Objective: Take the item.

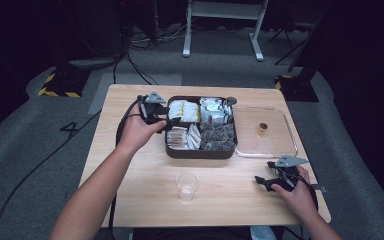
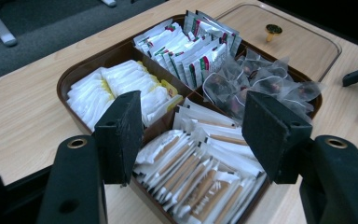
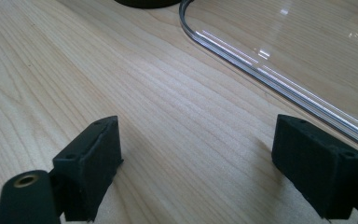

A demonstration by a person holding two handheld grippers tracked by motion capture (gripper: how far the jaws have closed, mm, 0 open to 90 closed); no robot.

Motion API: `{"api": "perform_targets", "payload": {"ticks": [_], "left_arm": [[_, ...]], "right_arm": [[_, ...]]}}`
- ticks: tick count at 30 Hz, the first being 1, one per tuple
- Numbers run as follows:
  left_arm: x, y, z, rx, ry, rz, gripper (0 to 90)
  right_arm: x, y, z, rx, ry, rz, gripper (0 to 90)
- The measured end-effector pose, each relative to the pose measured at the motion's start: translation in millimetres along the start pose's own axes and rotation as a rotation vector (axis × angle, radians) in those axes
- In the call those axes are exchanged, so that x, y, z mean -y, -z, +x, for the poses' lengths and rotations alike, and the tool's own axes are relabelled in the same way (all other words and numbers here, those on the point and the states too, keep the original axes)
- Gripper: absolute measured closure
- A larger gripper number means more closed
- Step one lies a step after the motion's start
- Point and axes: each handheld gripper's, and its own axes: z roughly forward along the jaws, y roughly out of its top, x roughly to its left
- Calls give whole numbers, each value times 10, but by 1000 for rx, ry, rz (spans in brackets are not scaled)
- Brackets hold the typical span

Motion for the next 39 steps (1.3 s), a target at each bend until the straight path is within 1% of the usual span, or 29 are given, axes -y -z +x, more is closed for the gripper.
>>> {"api": "perform_targets", "payload": {"ticks": [3,5,9,11,14,15,16,19,21,23,24,26,28,32,33,34,36,39], "left_arm": [[-63,-94,49,-2,-19,21,387],[-98,-165,92,4,-3,29,386],[-157,-351,190,26,-16,32,389],[-166,-430,219,35,-10,30,410],[-187,-550,262,37,-27,47,431],[-192,-590,273,39,-27,44,431],[-199,-620,280,39,-19,49,433],[-215,-694,317,9,2,67,475],[-215,-758,337,14,27,71,478],[-213,-826,353,6,25,107,495],[-210,-862,359,-2,16,123,501],[-208,-940,360,-4,12,164,516],[-209,-983,360,-1,10,173,531],[-210,-1086,373,12,28,203,596],[-206,-1113,383,14,33,211,625],[-203,-1132,391,9,39,222,625],[-190,-1180,413,8,46,233,668],[-170,-1233,429,21,51,249,670]], "right_arm": [[0,0,-1,-1,1,0,158],[0,0,-1,-1,1,0,158],[1,1,-2,-1,1,0,158],[1,1,-1,-1,1,0,158],[1,1,-2,-2,2,0,158],[1,1,-2,-2,2,0,158],[1,1,-2,-2,2,0,158],[0,0,-5,-4,4,0,158],[0,0,-7,-6,5,0,158],[0,0,-9,-7,6,0,157],[0,0,-9,-7,7,0,157],[0,1,-11,-9,8,0,157],[1,1,-12,-10,8,0,157],[1,1,-12,-10,9,0,158],[1,1,-12,-10,9,0,157],[1,1,-12,-10,9,0,157],[1,1,-12,-10,8,0,157],[1,1,-12,-10,8,0,158]]}}
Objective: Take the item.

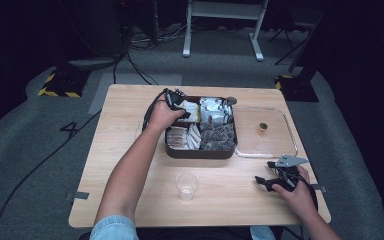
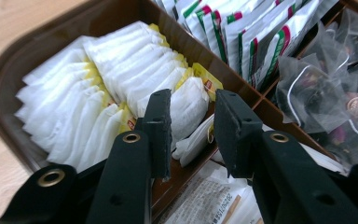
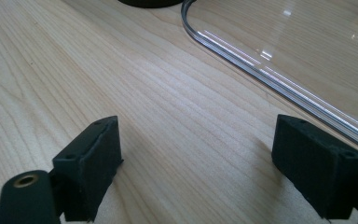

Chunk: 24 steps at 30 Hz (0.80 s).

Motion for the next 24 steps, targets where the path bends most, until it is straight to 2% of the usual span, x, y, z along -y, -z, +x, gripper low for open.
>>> {"api": "perform_targets", "payload": {"ticks": [7,10,14,24], "left_arm": [[-10,-84,-13,27,-5,30,661],[-10,-119,-19,42,12,39,659],[-9,-163,-12,39,14,53,686],[-18,-241,35,46,26,74,690]], "right_arm": [[1,1,-4,-3,3,0,157],[2,1,-4,-3,4,0,157],[2,1,-4,-3,4,0,158],[2,1,-4,-3,4,0,157]]}}
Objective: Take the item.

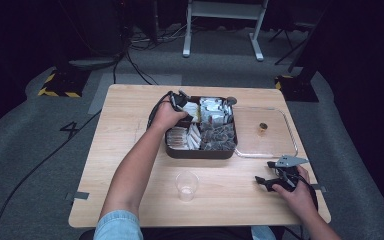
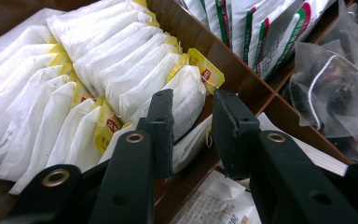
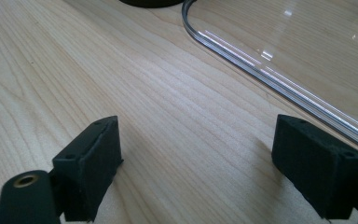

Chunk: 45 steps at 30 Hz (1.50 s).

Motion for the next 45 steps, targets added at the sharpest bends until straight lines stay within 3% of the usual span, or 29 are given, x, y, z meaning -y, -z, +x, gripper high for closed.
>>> {"api": "perform_targets", "payload": {"ticks": [4,7,10,27,42,45], "left_arm": [[-15,-45,-2,0,0,10,710],[-31,-64,-21,17,-2,28,809],[-38,-64,-35,8,-17,37,897],[-112,245,-120,-10,-86,-51,900],[-199,657,-416,-5,-159,-133,900],[-197,745,-483,-20,-177,-135,900]], "right_arm": [[0,0,0,0,0,0,158],[4,5,2,-1,2,1,158],[9,9,2,-3,3,1,158],[10,11,3,-3,3,1,158],[13,12,6,-4,4,0,158],[13,13,6,-4,4,1,158]]}}
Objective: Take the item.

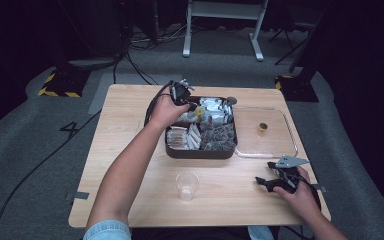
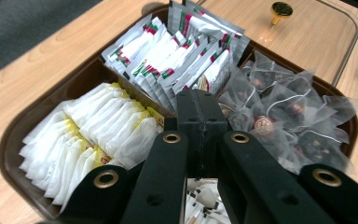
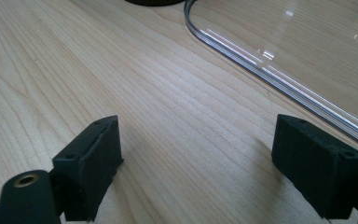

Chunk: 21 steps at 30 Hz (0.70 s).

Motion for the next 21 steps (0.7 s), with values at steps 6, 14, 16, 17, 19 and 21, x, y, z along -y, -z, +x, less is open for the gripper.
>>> {"api": "perform_targets", "payload": {"ticks": [6,14,16,17,19,21], "left_arm": [[17,155,-126,-4,-23,-25,900],[113,422,-351,-5,-54,-48,900],[151,482,-394,0,-57,-58,900],[169,516,-416,5,-57,-61,900],[208,578,-459,14,-58,-77,900],[249,645,-504,27,-54,-91,900]], "right_arm": [[0,0,0,0,1,0,158],[0,1,6,4,-2,0,160],[0,1,6,4,-2,0,159],[0,0,6,4,-2,0,159],[-1,-1,8,4,-4,0,159],[-2,-2,11,4,-3,-1,159]]}}
